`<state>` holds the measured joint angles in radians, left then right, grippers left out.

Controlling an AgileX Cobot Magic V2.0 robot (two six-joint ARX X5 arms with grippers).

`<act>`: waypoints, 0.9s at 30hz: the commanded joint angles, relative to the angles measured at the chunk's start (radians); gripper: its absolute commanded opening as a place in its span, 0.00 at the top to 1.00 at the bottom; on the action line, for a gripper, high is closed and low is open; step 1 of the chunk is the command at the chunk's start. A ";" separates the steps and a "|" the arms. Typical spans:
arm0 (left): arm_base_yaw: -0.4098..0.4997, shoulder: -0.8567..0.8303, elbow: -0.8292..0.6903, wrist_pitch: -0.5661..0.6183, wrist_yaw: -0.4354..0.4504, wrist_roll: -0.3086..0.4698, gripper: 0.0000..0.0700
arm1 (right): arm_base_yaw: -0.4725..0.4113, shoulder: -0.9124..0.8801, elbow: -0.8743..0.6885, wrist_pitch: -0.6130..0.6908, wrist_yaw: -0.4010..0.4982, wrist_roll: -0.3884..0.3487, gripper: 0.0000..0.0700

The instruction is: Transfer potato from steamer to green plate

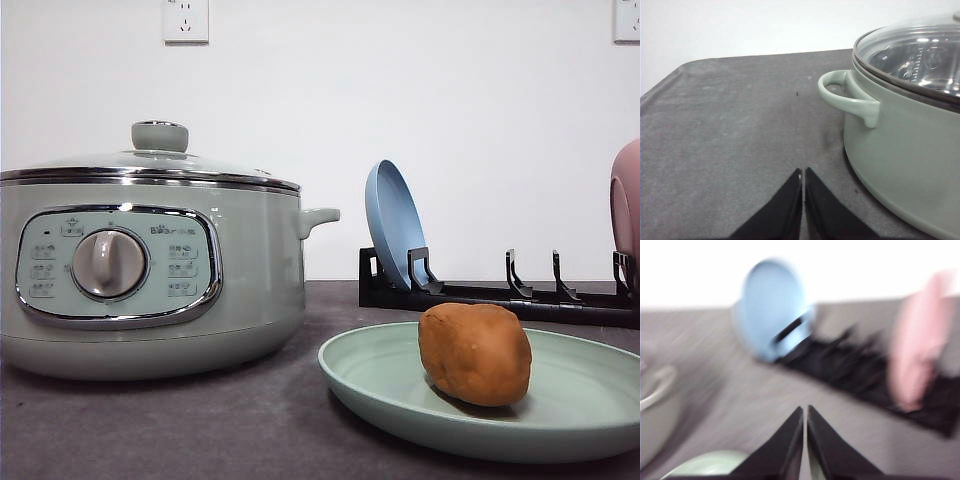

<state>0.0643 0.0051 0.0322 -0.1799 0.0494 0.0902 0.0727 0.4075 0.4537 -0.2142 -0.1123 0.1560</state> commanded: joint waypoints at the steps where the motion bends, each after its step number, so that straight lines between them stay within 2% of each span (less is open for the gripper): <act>1: 0.003 -0.002 -0.020 -0.007 -0.002 -0.005 1.00 | -0.035 -0.056 -0.052 0.057 -0.003 -0.021 1.00; 5: 0.003 -0.002 -0.020 -0.007 -0.002 -0.005 1.00 | -0.096 -0.176 -0.167 0.116 -0.003 -0.048 1.00; 9: 0.003 -0.002 -0.020 -0.007 -0.002 -0.005 1.00 | -0.124 -0.268 -0.250 0.117 0.000 -0.076 1.00; 13: 0.003 -0.002 -0.020 -0.007 -0.002 -0.005 1.00 | -0.129 -0.326 -0.313 0.117 0.001 -0.094 1.00; 27: 0.003 -0.002 -0.020 -0.007 -0.002 -0.005 1.00 | -0.123 -0.392 -0.443 0.083 -0.003 -0.085 1.00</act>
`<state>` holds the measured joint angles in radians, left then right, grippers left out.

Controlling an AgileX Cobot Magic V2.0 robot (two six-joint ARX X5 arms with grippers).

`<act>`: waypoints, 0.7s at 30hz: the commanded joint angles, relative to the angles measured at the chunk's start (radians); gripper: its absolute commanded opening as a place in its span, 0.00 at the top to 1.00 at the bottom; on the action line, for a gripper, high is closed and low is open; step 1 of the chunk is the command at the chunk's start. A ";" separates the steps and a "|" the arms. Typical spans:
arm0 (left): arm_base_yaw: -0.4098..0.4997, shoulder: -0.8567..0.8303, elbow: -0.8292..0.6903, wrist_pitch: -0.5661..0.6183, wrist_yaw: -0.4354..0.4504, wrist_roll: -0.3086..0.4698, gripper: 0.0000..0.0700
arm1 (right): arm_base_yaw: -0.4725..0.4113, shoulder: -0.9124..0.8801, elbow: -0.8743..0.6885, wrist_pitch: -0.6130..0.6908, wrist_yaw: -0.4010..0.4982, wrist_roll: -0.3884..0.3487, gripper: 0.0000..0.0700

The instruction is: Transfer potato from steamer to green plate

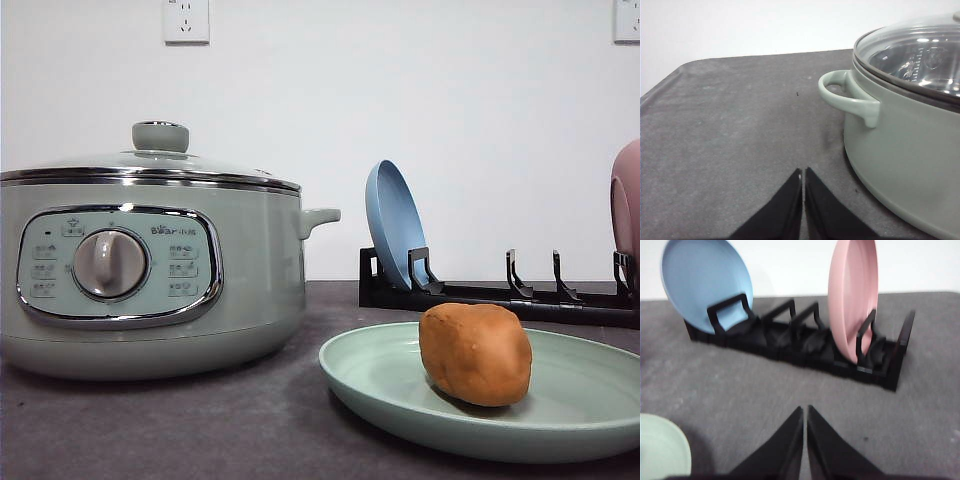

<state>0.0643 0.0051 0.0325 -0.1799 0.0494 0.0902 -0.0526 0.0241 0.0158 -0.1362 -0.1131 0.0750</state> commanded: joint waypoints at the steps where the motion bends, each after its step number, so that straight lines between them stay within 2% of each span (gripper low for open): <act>1: 0.003 -0.002 -0.021 -0.007 -0.002 -0.005 1.00 | 0.003 -0.016 -0.005 -0.002 -0.002 -0.005 1.00; 6: 0.003 -0.002 -0.021 -0.007 -0.002 -0.005 1.00 | 0.005 -0.021 -0.005 -0.036 -0.002 -0.007 1.00; 21: 0.003 -0.002 -0.021 -0.007 -0.002 -0.005 1.00 | 0.005 -0.020 -0.004 -0.021 -0.005 -0.001 1.00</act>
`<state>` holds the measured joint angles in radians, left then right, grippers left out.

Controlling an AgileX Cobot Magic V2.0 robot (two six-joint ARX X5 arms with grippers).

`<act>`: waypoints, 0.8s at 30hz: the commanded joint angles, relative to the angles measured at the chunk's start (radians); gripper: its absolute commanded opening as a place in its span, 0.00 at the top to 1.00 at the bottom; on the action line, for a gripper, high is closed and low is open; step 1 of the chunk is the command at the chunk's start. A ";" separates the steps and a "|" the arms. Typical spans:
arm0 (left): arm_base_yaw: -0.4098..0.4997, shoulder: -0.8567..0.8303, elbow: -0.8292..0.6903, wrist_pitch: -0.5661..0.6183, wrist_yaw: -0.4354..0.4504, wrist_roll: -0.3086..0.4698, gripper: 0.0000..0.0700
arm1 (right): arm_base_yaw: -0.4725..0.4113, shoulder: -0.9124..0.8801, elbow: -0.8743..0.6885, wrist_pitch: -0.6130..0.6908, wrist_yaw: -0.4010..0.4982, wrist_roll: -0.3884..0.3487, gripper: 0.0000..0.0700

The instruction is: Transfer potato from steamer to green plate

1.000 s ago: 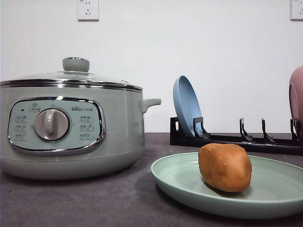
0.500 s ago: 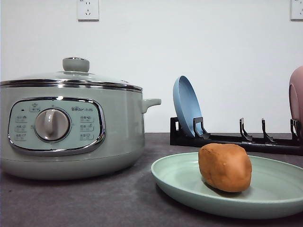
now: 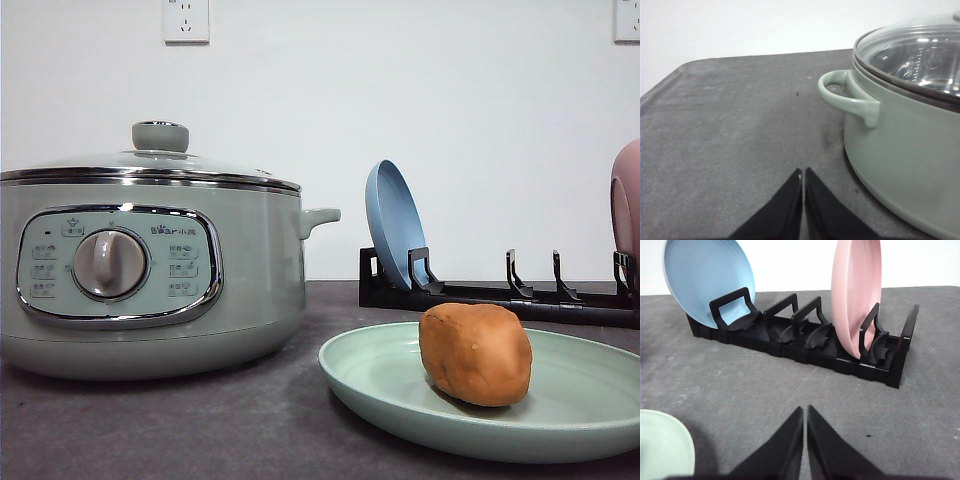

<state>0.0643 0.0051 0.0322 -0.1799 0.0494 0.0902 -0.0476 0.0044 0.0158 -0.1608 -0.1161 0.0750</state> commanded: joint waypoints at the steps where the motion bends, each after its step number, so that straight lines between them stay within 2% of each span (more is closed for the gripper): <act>1: 0.003 -0.002 -0.020 -0.007 -0.002 -0.005 1.00 | 0.000 -0.001 -0.004 0.003 -0.002 -0.001 1.00; 24: 0.003 -0.002 -0.020 -0.007 -0.002 -0.005 1.00 | 0.000 -0.001 -0.004 0.003 -0.002 -0.001 1.00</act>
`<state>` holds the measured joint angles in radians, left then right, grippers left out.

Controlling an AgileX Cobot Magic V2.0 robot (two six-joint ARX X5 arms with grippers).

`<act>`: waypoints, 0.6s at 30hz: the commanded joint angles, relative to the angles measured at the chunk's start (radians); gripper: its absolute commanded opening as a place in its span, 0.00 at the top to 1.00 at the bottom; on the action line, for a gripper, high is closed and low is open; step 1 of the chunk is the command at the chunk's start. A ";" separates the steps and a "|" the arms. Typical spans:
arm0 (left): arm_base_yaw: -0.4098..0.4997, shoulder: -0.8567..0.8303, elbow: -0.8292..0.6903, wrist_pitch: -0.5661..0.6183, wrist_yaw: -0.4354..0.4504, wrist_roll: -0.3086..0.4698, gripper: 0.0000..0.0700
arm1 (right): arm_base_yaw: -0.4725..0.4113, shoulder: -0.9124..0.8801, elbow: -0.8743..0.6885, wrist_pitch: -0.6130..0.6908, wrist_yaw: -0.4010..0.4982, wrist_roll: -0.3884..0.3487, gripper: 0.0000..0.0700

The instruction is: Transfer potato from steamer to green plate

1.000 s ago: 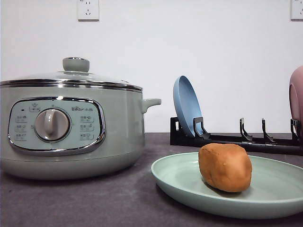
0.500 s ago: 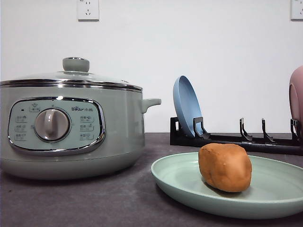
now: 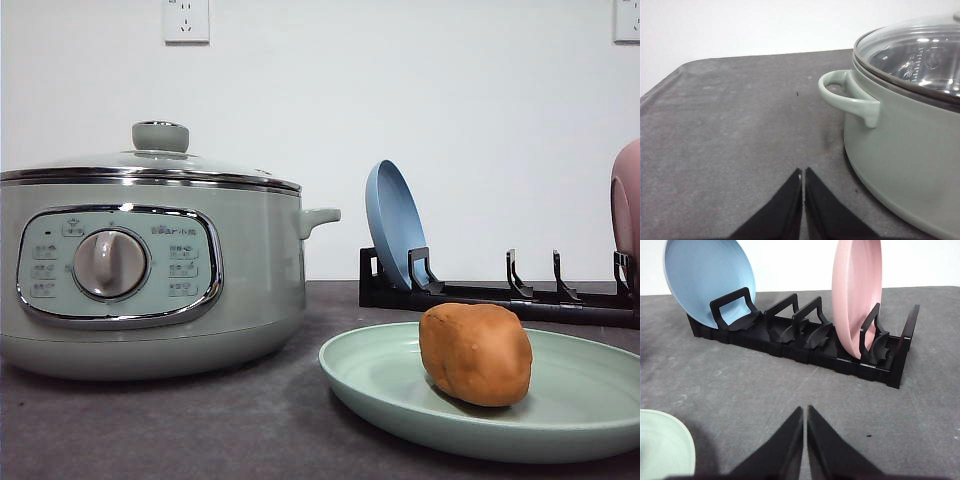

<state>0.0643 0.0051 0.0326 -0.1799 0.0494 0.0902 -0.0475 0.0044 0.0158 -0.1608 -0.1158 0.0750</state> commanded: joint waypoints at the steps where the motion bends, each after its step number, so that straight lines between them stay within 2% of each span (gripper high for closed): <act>1: 0.003 -0.002 -0.021 -0.007 -0.002 -0.005 1.00 | 0.000 -0.001 -0.004 0.003 -0.003 -0.001 1.00; 18: 0.003 -0.002 -0.021 -0.007 -0.002 -0.005 1.00 | 0.000 -0.001 -0.004 0.003 -0.003 -0.001 1.00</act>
<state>0.0643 0.0051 0.0325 -0.1799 0.0494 0.0902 -0.0475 0.0044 0.0158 -0.1608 -0.1159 0.0750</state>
